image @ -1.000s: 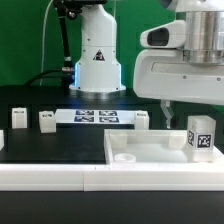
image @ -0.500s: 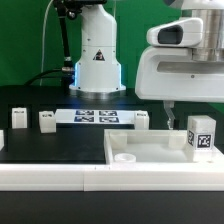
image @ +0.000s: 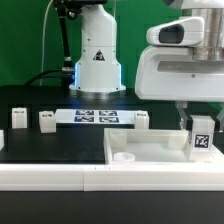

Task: Assemble one leg

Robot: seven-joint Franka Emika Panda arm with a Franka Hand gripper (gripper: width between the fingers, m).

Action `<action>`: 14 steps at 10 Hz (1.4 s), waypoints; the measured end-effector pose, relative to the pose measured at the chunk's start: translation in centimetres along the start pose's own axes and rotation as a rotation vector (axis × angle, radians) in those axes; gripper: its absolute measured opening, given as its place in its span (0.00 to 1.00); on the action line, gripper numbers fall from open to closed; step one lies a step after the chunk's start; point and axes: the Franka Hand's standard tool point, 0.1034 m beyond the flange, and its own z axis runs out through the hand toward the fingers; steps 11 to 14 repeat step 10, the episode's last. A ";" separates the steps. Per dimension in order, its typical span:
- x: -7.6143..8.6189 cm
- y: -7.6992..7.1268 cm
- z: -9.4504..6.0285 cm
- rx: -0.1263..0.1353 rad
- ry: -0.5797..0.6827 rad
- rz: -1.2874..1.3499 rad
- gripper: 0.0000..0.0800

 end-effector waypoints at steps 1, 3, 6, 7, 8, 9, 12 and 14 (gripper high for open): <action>0.0 0.0 0.0 0.000 0.000 0.003 0.36; 0.0 0.0 0.0 0.000 0.000 0.018 0.36; -0.1 0.5 0.0 0.006 0.016 0.244 0.36; -0.1 0.9 0.1 0.001 0.025 0.295 0.37; -0.1 1.0 0.0 0.000 0.023 0.302 0.37; -0.1 1.1 0.1 -0.001 0.023 0.303 0.37; -0.1 1.1 0.1 -0.001 0.023 0.303 0.37; -0.1 1.1 0.1 -0.001 0.023 0.303 0.37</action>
Offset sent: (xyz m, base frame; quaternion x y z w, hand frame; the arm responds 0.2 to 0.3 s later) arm 0.0000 0.0000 0.0000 0.0000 0.0000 0.0000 1.0000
